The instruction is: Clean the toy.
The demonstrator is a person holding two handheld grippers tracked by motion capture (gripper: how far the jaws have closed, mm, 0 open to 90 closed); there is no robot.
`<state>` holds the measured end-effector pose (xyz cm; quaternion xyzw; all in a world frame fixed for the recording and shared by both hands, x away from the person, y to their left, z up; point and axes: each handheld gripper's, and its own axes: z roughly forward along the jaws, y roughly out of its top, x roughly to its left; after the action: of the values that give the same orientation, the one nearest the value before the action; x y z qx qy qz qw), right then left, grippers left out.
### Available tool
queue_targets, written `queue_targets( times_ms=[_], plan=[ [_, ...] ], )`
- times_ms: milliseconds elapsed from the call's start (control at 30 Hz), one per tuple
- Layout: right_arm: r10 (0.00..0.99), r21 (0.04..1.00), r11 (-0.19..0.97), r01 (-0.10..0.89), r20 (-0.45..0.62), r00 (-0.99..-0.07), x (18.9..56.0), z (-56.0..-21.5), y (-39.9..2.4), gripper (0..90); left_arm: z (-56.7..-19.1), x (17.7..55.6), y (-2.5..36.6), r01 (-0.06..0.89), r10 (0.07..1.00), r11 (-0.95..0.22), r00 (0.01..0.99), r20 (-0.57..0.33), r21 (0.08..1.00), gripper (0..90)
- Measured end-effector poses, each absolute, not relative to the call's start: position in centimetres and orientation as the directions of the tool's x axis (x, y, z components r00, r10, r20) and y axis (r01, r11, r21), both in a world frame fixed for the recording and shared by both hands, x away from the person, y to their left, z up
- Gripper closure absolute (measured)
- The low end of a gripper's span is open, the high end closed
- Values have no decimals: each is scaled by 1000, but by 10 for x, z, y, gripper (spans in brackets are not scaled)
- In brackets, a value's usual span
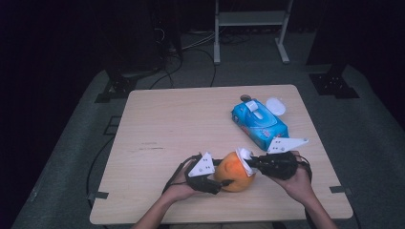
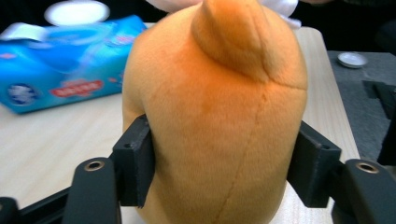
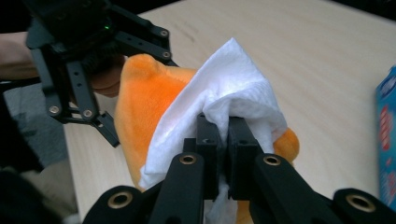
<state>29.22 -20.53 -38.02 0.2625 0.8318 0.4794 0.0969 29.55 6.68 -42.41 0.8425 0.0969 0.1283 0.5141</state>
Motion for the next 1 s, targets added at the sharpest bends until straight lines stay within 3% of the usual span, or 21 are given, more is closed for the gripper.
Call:
queue_targets(
  times_ms=[200,367,500,633,867,1000],
  plan=[
    [531,835,411,366,107,-841,318,-383,-184,847,-417,300,81,31,390,-586,887,248,810,364],
    [517,837,388,387,149,-843,332,-381,-173,844,-425,298,74,44,413,-595,874,258,803,332],
    [509,814,415,407,163,-845,333,-390,-173,843,-431,293,71,55,387,-587,896,220,808,266],
    [501,801,419,428,189,-844,327,-397,-183,841,-427,291,71,84,349,-559,927,141,825,269],
    [513,792,432,433,179,-839,312,-407,-199,837,-424,280,62,77,282,-575,953,109,814,284],
    [519,820,372,435,205,-830,308,-403,-211,837,-422,272,59,69,200,-568,978,57,820,308]
  ],
)
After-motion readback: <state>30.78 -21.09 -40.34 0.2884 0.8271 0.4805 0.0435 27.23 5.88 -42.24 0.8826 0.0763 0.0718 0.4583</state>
